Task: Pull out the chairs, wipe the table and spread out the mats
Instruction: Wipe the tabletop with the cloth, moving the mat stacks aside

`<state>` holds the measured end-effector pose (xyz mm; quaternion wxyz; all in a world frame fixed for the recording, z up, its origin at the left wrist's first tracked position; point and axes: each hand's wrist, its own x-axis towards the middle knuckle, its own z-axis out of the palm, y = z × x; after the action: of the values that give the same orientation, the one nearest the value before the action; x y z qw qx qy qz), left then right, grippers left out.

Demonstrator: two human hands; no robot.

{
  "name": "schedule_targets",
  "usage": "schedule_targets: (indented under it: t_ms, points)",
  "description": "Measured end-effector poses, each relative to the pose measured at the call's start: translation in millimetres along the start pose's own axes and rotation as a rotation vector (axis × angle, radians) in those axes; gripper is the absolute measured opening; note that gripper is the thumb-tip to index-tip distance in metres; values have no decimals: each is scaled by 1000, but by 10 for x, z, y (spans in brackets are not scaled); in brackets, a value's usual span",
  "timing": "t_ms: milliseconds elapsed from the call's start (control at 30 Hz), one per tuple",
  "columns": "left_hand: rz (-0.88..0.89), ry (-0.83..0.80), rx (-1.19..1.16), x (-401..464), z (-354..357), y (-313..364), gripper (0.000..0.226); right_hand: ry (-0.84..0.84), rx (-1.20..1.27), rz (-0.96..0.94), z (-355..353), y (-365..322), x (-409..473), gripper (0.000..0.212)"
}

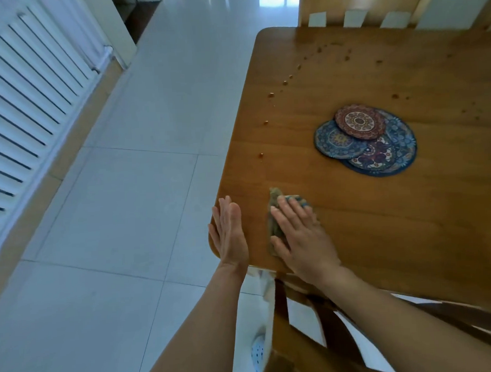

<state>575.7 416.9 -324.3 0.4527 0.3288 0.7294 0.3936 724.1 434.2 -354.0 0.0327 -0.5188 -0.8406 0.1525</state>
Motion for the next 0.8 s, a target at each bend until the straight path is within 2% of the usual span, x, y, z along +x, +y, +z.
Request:
schedule_targets:
  t_ms: [67,167,233,300,433,533,667,733,800]
  points:
    - [-8,-10,-63,12,-29,-13,58,-32,13,-127,108,-318,124,64]
    - [0,-21,-124,72,-70,-83,80,-9,-4,-253,253,-584,209,66]
    - [22,-24,-48,83,-46,-108,80,-14,2,-300,255,-502,198,63]
    - [68,-23,128,86,8,-123,75,-20,-1,-311,173,-279,124,58]
    - [103,39,692,116,137,-177,76,16,0,-82,-51,434,-153,59]
    - [88,80,863,111,241,-81,78,23,10,61,-216,1048,-347,62]
    - [331,-119,1075,103,760,212,81,33,48,170,-416,1615,-556,67]
    - [448,-248,1070,46,1226,369,80,47,58,196,-487,1838,-657,69]
    - [544,-309,1047,-67,1733,467,77,67,59,228,-538,2063,-758,68]
